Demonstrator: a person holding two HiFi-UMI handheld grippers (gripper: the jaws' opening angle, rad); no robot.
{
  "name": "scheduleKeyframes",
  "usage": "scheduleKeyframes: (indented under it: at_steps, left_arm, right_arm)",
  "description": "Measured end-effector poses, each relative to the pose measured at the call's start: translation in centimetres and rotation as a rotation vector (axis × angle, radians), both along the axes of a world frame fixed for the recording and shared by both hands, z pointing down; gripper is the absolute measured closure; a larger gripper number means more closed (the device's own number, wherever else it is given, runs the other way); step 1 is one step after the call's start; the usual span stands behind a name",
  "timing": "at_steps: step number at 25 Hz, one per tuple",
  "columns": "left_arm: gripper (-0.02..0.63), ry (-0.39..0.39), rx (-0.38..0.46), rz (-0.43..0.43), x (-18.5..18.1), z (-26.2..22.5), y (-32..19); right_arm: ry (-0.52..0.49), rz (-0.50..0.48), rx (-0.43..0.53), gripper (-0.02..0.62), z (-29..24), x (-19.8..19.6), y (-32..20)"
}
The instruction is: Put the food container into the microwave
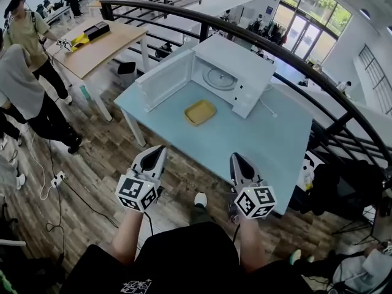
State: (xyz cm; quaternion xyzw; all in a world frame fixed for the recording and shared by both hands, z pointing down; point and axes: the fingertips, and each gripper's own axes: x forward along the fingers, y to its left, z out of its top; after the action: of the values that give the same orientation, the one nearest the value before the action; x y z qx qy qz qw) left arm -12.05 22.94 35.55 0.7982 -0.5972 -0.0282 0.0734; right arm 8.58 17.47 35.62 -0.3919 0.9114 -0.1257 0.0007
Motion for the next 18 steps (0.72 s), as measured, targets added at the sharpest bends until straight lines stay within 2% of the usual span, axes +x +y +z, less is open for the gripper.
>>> scheduleKeyframes:
  at_steps: [8,18]
  left_arm:
    - [0.6,0.001,-0.007,0.001,0.1,-0.1,-7.3]
    - [0.6,-0.012,-0.053,-0.029,0.6,1.7,-15.0]
  right_arm:
    - [0.002,-0.024,-0.024,0.589,0.4,-0.8,-7.3]
    - [0.003,-0.075,-0.055,0.589,2.1,-1.1,-15.9]
